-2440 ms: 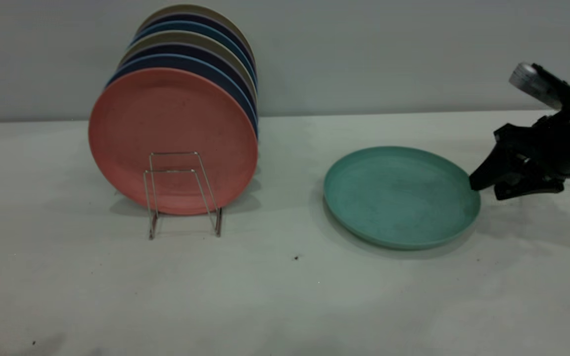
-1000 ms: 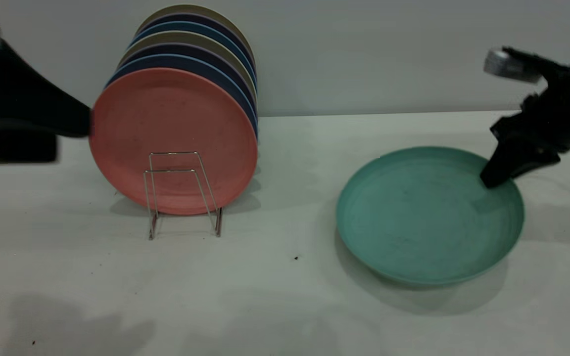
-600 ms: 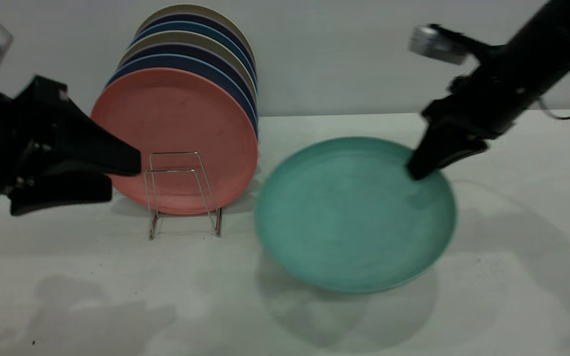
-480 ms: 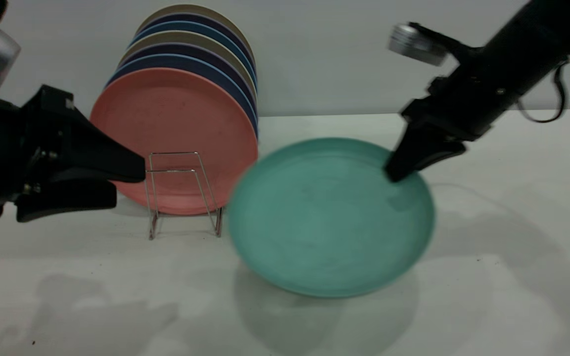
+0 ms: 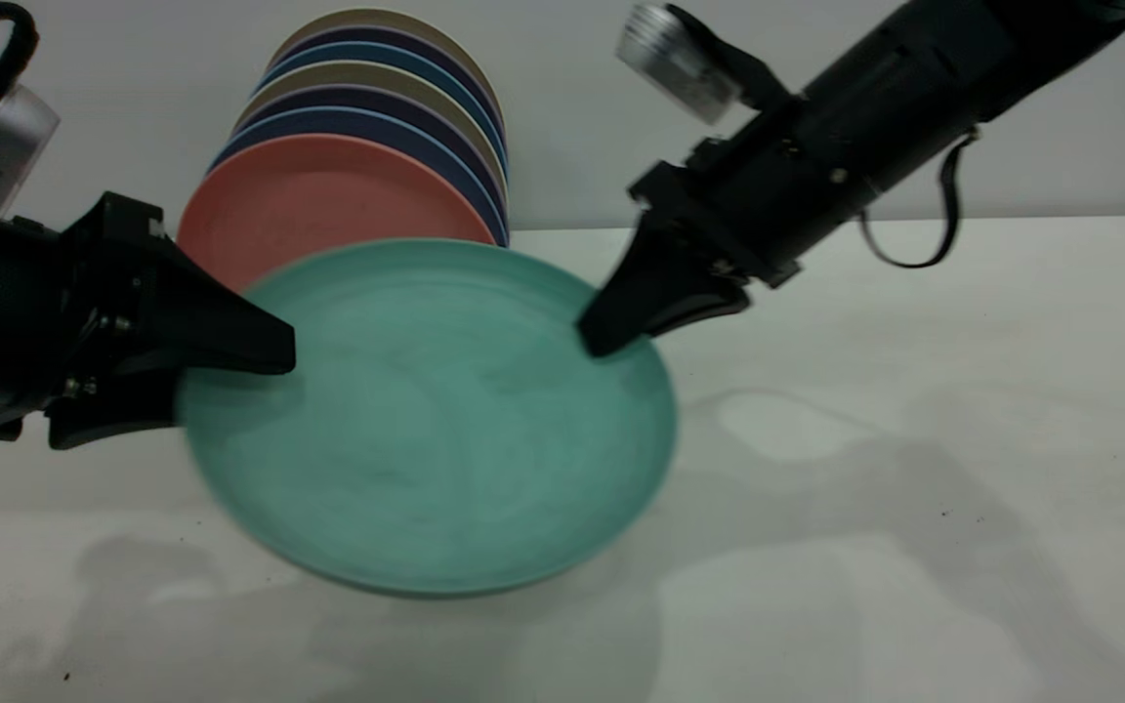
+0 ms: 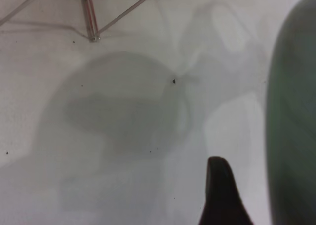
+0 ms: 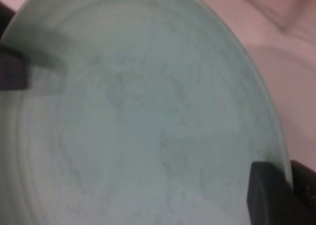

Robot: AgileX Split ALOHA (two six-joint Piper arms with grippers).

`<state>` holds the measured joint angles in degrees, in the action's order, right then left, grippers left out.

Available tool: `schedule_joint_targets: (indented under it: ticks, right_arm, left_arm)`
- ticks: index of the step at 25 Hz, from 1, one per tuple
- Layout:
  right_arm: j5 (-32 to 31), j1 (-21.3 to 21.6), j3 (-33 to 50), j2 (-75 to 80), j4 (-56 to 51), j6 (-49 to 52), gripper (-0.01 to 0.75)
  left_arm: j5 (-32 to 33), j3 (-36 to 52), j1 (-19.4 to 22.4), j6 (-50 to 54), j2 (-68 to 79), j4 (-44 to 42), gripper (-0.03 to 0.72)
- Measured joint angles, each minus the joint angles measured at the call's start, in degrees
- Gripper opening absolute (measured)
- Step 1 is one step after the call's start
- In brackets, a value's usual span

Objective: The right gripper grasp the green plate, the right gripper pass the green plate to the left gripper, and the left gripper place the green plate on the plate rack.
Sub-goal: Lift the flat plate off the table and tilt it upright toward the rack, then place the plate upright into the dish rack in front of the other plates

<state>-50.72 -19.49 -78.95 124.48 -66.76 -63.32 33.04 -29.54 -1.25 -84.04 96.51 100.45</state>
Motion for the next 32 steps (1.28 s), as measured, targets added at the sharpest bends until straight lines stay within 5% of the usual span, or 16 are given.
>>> schedule_joint_targets:
  ticks: [2,7,13,15,19,26,32]
  right_arm:
    - [-0.63,-0.70,0.00,0.00,-2.06,-1.07,0.016]
    - [-0.90,0.00,0.00,0.00,-2.74,-2.15,0.136]
    - [-5.68,4.77,0.00,-0.05,-1.02,-1.07,0.612]
    - [-8.37,7.45,0.00,-0.05,-1.04,0.03,0.694]
    - [-12.10,13.10,0.00,-0.11,0.10,0.76,0.706]
    - [-12.26,19.75,0.00,-0.11,5.30,1.47,0.592]
    - [-11.57,21.63,0.00,-0.11,7.28,1.58,0.559]
  left_arm:
    - [0.00,0.00,0.00,0.00,0.00,0.00,0.417]
    - [-0.60,0.00,0.00,-0.14,0.00,0.00,0.084]
    - [-3.45,-3.32,0.00,-4.23,-0.23,-3.90,0.083]
    - [-4.08,-6.15,0.00,-4.50,-0.78,-9.13,0.083]
    - [-3.03,-13.97,0.00,-4.32,-2.20,-26.53,0.083]
    - [3.01,-28.76,0.00,-10.31,-2.48,-58.99,0.083]
    - [-0.30,-35.99,0.00,-27.17,-2.48,-54.27,0.083]
